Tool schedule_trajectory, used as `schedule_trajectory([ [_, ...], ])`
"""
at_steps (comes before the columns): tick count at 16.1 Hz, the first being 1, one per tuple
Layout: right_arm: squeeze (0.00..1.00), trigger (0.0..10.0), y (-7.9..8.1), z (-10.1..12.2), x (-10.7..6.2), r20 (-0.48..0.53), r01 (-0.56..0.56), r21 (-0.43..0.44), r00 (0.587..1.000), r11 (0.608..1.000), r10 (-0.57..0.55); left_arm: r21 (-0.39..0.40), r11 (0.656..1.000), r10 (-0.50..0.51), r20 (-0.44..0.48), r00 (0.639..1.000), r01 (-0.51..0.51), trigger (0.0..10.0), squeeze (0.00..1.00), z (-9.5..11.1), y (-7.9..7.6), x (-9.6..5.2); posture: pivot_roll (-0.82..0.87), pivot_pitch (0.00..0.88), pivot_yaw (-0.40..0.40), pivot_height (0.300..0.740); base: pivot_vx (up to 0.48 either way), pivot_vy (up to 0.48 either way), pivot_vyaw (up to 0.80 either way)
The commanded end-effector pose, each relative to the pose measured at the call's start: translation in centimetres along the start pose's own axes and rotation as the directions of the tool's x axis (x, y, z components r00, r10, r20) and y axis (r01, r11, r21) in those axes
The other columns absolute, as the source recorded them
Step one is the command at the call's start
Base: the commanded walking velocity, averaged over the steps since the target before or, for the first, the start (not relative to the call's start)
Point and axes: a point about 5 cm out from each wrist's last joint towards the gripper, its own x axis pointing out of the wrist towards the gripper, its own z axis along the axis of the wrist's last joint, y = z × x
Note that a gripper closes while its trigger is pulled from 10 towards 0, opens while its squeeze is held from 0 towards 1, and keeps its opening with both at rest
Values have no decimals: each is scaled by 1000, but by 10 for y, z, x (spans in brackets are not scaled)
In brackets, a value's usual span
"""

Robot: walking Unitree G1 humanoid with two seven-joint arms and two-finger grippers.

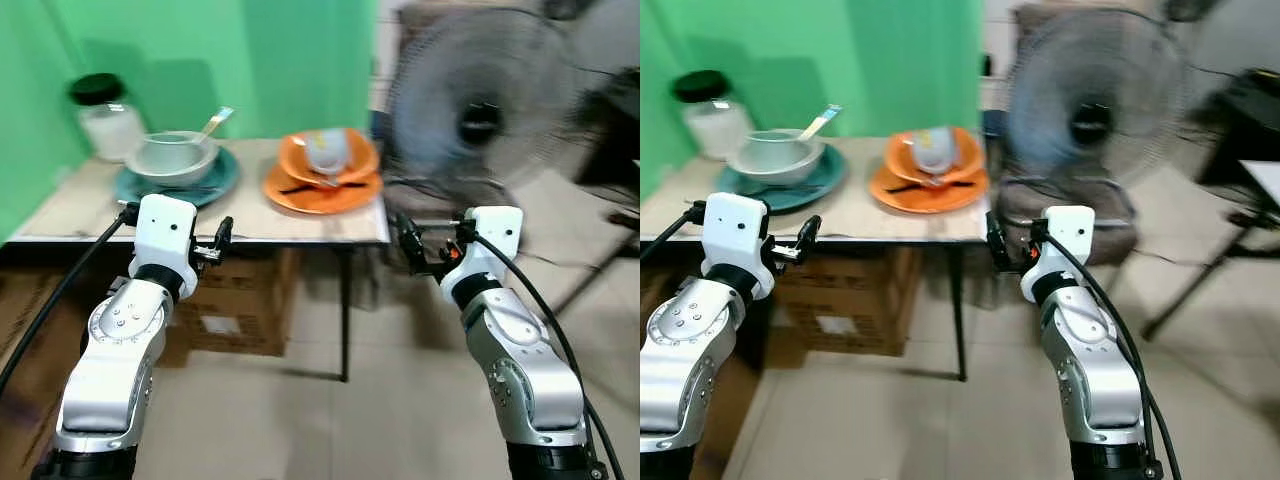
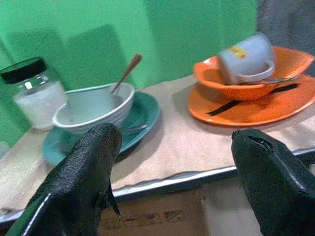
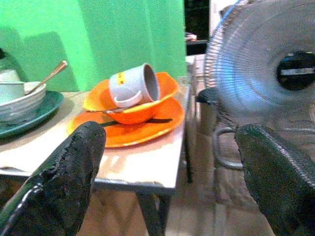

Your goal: Setting the table

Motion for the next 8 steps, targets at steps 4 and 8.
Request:
schedule_trajectory([
  [4,0,10000,-8,3,-1,0,53,37,999,998,-53,6,1000,-8,0,1000,8,10000,0,2,-1,0,88,0,48,740,307,0,0],
  [8,0,10000,-10,5,0,7,57,22,998,998,-57,4,1000,-20,0,1000,20,10000,0,3,-3,1,85,0,49,740,308,0,0],
])
